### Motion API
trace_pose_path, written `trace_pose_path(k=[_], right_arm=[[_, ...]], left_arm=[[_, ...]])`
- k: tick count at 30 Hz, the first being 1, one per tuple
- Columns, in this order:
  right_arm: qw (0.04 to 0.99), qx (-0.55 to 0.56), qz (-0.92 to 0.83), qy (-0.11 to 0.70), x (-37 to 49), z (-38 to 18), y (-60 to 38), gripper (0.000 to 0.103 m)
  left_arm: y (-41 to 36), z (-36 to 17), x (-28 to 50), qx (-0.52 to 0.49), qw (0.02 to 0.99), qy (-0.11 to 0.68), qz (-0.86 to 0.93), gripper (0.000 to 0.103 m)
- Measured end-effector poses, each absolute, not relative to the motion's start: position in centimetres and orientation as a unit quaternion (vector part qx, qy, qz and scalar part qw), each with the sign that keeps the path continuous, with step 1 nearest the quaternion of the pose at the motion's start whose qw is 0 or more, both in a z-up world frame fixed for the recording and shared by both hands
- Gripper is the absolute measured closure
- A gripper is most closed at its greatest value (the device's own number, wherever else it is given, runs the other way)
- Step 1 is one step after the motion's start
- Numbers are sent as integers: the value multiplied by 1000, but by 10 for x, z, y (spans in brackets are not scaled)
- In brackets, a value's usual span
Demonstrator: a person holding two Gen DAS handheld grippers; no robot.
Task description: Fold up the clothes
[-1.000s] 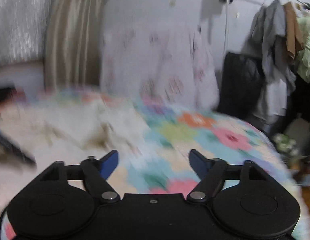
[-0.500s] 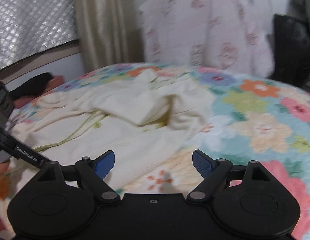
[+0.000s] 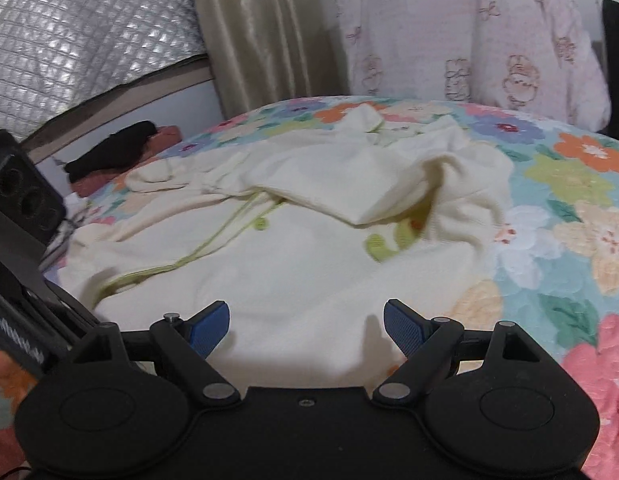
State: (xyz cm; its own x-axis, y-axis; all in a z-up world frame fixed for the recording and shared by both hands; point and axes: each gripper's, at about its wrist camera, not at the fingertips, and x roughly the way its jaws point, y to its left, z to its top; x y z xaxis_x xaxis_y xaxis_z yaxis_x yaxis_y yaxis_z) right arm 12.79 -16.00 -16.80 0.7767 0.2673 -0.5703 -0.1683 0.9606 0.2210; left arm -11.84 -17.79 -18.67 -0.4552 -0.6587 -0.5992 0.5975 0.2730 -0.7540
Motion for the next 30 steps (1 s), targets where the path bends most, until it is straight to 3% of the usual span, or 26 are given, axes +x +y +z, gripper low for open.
trace_pose_path(k=[10, 12, 14, 18, 23, 27, 29, 30], right_arm=[[932, 94, 91, 340, 129, -179, -170, 16], [932, 88, 79, 342, 129, -179, -173, 16], [934, 90, 73, 339, 127, -177, -176, 16], [934, 88, 62, 341, 124, -173, -179, 16], [923, 85, 43, 372, 119, -170, -180, 16], [909, 165, 51, 381, 110, -167, -198, 16], [908, 177, 50, 377, 102, -162, -203, 16], [910, 171, 48, 375, 97, -157, -204, 16]], left_arm=[[-184, -189, -132, 13, 546, 584, -600, 93], [-173, -175, -131, 38, 567, 562, -602, 81], [-155, -159, -125, 44, 592, 539, -598, 64], [-104, -134, -102, 29, 635, 501, -587, 51], [-80, -149, -75, 35, 668, 502, -548, 51], [-85, -181, -72, 4, 631, 541, -557, 49], [-90, -197, -76, -15, 606, 560, -565, 42], [-91, -205, -79, -23, 595, 568, -568, 45]])
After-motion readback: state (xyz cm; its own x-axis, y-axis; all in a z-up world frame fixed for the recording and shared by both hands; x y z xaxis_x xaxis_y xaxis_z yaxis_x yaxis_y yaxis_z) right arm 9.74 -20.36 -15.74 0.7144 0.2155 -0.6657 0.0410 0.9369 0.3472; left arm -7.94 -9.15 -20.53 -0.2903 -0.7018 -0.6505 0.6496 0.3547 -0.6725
